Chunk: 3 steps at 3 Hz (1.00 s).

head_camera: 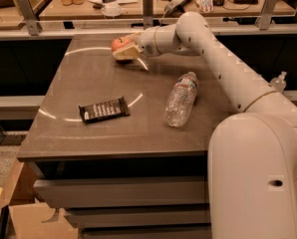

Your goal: Pick apple

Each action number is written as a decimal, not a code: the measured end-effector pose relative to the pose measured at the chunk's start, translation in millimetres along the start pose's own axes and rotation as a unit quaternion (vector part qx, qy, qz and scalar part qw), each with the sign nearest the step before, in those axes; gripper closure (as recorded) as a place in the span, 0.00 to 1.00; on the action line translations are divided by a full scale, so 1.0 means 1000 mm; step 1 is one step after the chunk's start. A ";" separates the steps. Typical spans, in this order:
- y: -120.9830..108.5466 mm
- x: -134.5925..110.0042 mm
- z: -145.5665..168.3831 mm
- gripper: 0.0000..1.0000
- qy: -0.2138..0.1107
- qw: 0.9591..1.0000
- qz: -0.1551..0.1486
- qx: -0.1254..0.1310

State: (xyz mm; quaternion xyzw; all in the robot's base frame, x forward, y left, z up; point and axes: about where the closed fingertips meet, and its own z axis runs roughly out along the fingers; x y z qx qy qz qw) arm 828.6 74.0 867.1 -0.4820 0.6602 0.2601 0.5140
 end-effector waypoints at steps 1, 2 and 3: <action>-0.009 -0.015 -0.018 0.73 -0.009 1.000 -0.016 -0.001; -0.019 -0.067 -0.060 1.00 -0.060 0.997 -0.042 -0.002; -0.018 -0.067 -0.060 1.00 -0.060 0.997 -0.042 -0.002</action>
Offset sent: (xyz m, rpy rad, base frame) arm -0.0153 -0.0624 0.1444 0.1382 -0.1899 0.0738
